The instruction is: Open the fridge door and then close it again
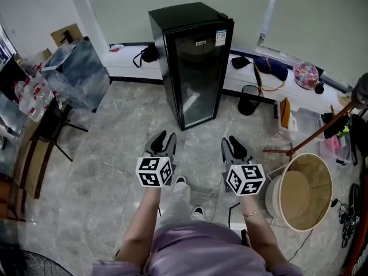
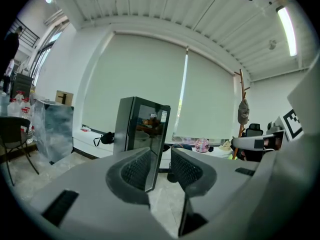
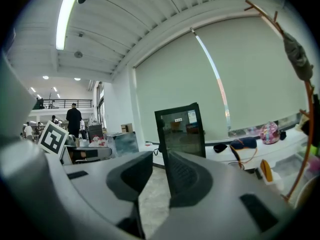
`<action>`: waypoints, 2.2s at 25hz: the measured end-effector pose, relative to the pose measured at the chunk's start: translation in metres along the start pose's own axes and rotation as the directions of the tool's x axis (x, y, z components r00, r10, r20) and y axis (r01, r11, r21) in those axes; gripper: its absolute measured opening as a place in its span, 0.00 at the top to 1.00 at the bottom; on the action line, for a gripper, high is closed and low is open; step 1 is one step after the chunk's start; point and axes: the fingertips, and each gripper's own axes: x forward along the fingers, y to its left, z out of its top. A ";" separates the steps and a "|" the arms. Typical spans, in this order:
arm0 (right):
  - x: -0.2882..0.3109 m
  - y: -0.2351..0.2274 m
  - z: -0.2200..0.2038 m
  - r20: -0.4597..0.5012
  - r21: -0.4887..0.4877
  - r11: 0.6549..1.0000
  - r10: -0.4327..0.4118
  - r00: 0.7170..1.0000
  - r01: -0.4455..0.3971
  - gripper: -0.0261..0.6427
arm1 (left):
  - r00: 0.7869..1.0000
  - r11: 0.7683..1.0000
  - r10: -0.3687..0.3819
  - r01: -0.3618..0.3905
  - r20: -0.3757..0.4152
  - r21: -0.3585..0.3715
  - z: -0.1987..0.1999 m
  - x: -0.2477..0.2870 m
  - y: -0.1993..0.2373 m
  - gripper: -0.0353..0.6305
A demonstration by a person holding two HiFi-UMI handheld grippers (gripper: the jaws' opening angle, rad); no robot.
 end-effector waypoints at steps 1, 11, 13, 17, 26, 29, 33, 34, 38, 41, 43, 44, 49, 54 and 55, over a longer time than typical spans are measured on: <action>0.006 -0.001 0.000 -0.004 -0.001 1.000 -0.001 1.000 0.001 0.82 | 1.000 1.000 0.003 -0.003 0.003 -0.001 0.002 0.006 0.006 0.78; 0.111 -0.022 0.023 -0.012 0.000 1.000 -0.028 1.000 0.028 0.81 | 1.000 1.000 -0.009 0.009 0.007 -0.015 0.028 0.105 0.079 0.78; 0.138 -0.027 0.031 -0.009 -0.002 0.999 -0.042 0.999 0.042 0.81 | 1.000 1.000 -0.015 0.015 0.009 -0.016 0.038 0.129 0.096 0.78; 0.183 -0.031 0.047 0.002 -0.003 0.997 -0.074 0.997 0.074 0.81 | 0.999 0.999 -0.038 0.038 0.011 -0.009 0.056 0.168 0.123 0.78; 0.250 -0.034 0.072 0.027 -0.021 0.992 -0.120 0.992 0.121 0.81 | 0.996 0.996 -0.087 0.087 0.001 0.027 0.078 0.234 0.166 0.78; 0.265 -0.034 0.075 0.019 -0.031 0.991 -0.128 0.992 0.128 0.81 | 0.995 0.995 -0.097 0.097 -0.002 0.026 0.080 0.252 0.175 0.78; 0.284 -0.035 0.074 0.005 -0.030 0.991 -0.128 0.992 0.128 0.81 | 0.993 0.993 -0.116 0.116 -0.013 0.033 0.079 0.277 0.180 0.78; 0.288 -0.036 0.074 0.002 -0.030 0.992 -0.126 0.992 0.126 0.81 | 0.993 0.992 -0.117 0.118 -0.017 0.034 0.078 0.282 0.181 0.78; 0.304 -0.041 0.073 -0.006 -0.028 0.993 -0.118 0.993 0.118 0.81 | 0.993 0.992 -0.118 0.119 -0.031 0.038 0.077 0.306 0.184 0.79; 0.315 -0.048 0.072 -0.009 -0.019 0.993 -0.113 0.994 0.113 0.81 | 0.993 0.993 -0.114 0.116 -0.041 0.038 0.074 0.322 0.187 0.79; 0.323 -0.053 0.071 -0.013 -0.015 0.994 -0.109 0.994 0.109 0.81 | 0.993 0.993 -0.111 0.113 -0.048 0.033 0.072 0.332 0.188 0.79; 0.326 -0.055 0.070 -0.017 -0.013 0.994 -0.107 0.994 0.107 0.81 | 0.993 0.993 -0.109 0.111 -0.051 0.031 0.071 0.337 0.189 0.79; 0.343 -0.068 0.064 -0.034 -0.002 0.995 -0.098 0.995 0.098 0.81 | 0.992 0.994 -0.105 0.108 -0.064 0.032 0.067 0.360 0.191 0.79; 0.355 -0.079 0.058 -0.055 0.014 0.996 -0.087 0.995 0.088 0.81 | 0.992 0.994 -0.100 0.103 -0.072 0.034 0.065 0.375 0.190 0.79; 0.357 -0.081 0.057 -0.058 0.018 0.996 -0.086 0.995 0.087 0.81 | 0.992 0.994 -0.101 0.104 -0.072 0.034 0.065 0.378 0.191 0.79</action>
